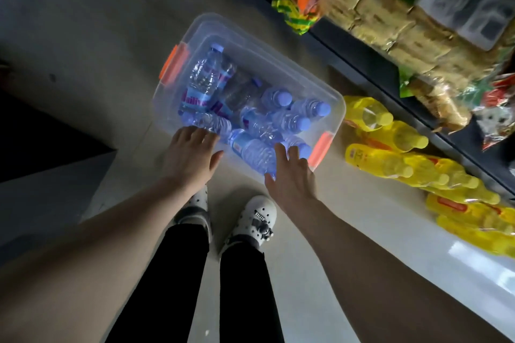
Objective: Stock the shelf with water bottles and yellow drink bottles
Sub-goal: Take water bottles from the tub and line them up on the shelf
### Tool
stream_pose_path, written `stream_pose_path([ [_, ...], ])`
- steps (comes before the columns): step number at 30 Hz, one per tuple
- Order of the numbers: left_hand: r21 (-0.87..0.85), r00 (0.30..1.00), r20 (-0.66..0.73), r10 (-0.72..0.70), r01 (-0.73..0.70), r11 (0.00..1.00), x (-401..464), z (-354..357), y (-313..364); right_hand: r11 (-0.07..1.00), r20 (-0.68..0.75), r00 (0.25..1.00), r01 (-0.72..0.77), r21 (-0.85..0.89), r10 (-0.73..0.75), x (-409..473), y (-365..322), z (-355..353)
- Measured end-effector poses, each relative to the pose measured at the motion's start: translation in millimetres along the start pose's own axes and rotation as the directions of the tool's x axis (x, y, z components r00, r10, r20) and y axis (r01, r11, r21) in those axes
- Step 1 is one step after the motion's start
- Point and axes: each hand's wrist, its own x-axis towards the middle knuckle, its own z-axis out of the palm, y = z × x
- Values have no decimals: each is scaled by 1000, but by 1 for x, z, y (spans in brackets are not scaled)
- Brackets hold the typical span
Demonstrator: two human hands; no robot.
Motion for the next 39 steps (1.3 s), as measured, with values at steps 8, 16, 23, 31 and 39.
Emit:
stream_pose_path([
  [8,111,999,-46,2,3,994,6,61,-8,993,-78,996,41,110,-32,10,5,44],
  [16,114,999,-46,-6,11,993,7,70,-9,967,-10,998,63,246,-62,18,8,41],
  [23,103,875,484,-14,-41,994,19,11,-11,939,-57,997,74,335,-58,-5,-7,-30],
  [31,127,773,634,-28,-69,989,-7,-158,3,935,-212,968,193,296,-133,-89,8,-229],
  [39,59,862,507,0,-34,998,-30,-350,40,876,-529,848,271,399,-22,-209,14,-446],
])
